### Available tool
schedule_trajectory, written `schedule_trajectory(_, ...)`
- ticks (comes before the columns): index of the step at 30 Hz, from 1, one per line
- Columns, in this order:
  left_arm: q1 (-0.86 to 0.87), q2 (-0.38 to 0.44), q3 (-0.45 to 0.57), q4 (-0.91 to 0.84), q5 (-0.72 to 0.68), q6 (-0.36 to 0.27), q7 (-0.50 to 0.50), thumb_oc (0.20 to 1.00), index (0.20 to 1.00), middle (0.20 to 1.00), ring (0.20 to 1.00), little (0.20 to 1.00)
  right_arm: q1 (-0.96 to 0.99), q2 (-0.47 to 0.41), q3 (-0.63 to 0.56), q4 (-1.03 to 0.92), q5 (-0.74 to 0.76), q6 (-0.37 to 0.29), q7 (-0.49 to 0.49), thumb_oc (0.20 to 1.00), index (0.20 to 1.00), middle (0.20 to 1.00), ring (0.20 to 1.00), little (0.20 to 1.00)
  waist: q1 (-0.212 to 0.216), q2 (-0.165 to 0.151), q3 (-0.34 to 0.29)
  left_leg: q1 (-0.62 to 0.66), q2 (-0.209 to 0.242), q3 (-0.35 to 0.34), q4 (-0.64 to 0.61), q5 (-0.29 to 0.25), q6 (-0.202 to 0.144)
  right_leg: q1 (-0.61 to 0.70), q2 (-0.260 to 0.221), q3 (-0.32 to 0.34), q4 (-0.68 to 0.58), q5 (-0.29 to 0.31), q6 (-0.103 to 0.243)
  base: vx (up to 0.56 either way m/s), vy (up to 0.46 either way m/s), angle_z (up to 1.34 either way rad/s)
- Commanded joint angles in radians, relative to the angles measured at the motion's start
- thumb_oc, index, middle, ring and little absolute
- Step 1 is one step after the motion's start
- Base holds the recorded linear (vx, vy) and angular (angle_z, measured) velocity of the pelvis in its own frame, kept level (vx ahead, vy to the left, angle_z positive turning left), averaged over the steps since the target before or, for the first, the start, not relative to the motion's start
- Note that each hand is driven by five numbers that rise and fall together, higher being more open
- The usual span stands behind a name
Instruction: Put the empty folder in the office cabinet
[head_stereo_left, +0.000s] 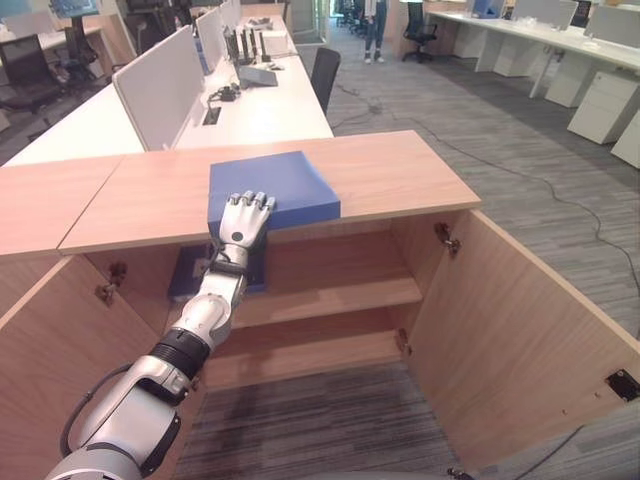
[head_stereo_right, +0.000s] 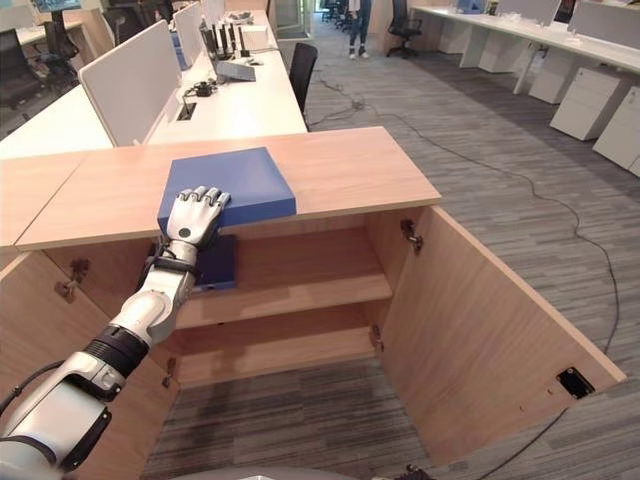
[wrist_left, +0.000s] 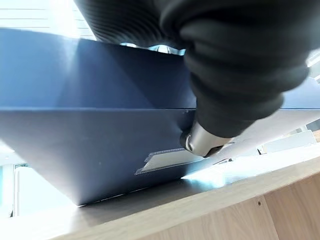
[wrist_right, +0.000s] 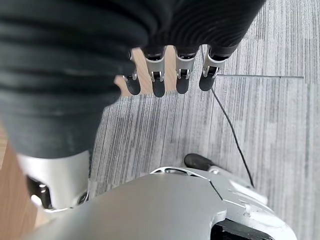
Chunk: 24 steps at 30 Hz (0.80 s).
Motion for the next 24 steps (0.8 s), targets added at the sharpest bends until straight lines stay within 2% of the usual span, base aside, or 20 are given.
schedule_trajectory(1,-0.029,0.027,0.087,-0.072,-0.095,-0.049,-0.019,0.2,0.2,0.2,0.2,0.2,-0.017,-0.007,0.033,0.047,-0.015,-0.007,-0.008,1.0,1.0,1.0,1.0,1.0,0.021,-0.029,0.044,0.08,0.005,-0.038,0.004,-0.137,-0.021,0.008,-0.02,-0.053,0.006,0.025,0.058,0.0,0.0,0.0)
schedule_trajectory(4,0.151,0.017,0.159,-0.323,-0.191,-0.156,-0.028,0.2,0.2,0.2,0.2,0.2,-0.015,0.002,0.0,0.041,-0.009,-0.006,-0.013,1.0,1.0,1.0,1.0,1.0,0.04,-0.034,0.056,0.075,0.005,-0.045,0.004,-0.136,-0.02,0.007,-0.022,-0.059,0.006,0.026,0.059,0.0,0.0,0.0)
schedule_trajectory(6,0.204,0.022,0.173,-0.385,-0.211,-0.182,-0.044,0.2,0.2,0.2,0.2,0.2,-0.012,0.004,-0.005,0.04,-0.007,-0.007,-0.015,1.0,1.0,1.0,1.0,1.0,0.042,-0.034,0.058,0.074,0.005,-0.046,0.004,-0.135,-0.019,0.007,-0.023,-0.058,0.006,0.028,0.059,0.0,0.001,0.03)
schedule_trajectory(8,0.322,0.021,0.192,-0.495,-0.302,-0.25,-0.087,0.2,0.2,0.2,0.2,0.2,-0.013,0.003,-0.029,0.032,0.0,-0.01,-0.023,1.0,1.0,1.0,1.0,1.0,0.052,-0.037,0.066,0.067,0.004,-0.049,0.004,-0.133,-0.017,0.003,-0.024,-0.06,0.006,0.031,0.059,-0.01,-0.004,0.09)
schedule_trajectory(11,0.457,0.026,0.236,-0.612,-0.449,-0.299,-0.157,0.2,0.2,0.2,0.2,0.2,-0.003,-0.003,-0.046,0.015,0.008,-0.015,-0.024,1.0,1.0,1.0,1.0,1.0,0.06,-0.039,0.071,0.06,0.004,-0.05,0.004,-0.13,-0.017,-0.001,-0.024,-0.061,0.006,0.033,0.058,0.0,-0.008,0.06)
schedule_trajectory(19,0.674,-0.014,0.356,-0.808,-1.058,-0.373,-0.337,0.2,0.2,0.2,0.2,0.2,0.024,-0.017,-0.042,0.006,0.006,-0.012,0.028,1.0,1.0,1.0,1.0,1.0,0.075,-0.036,0.083,0.046,0.005,-0.057,0.004,-0.12,-0.015,-0.012,-0.023,-0.071,0.006,0.038,0.056,0.0,0.001,0.0)
schedule_trajectory(24,0.764,-0.018,0.405,-0.928,-1.474,-0.377,-0.443,0.2,0.2,0.2,0.2,0.2,-0.001,-0.017,-0.041,0.038,-0.012,-0.005,0.068,1.0,1.0,1.0,1.0,1.0,0.09,-0.026,0.084,0.045,0.004,-0.068,0.004,-0.115,-0.016,-0.007,-0.023,-0.081,0.006,0.037,0.056,0.0,0.004,0.02)
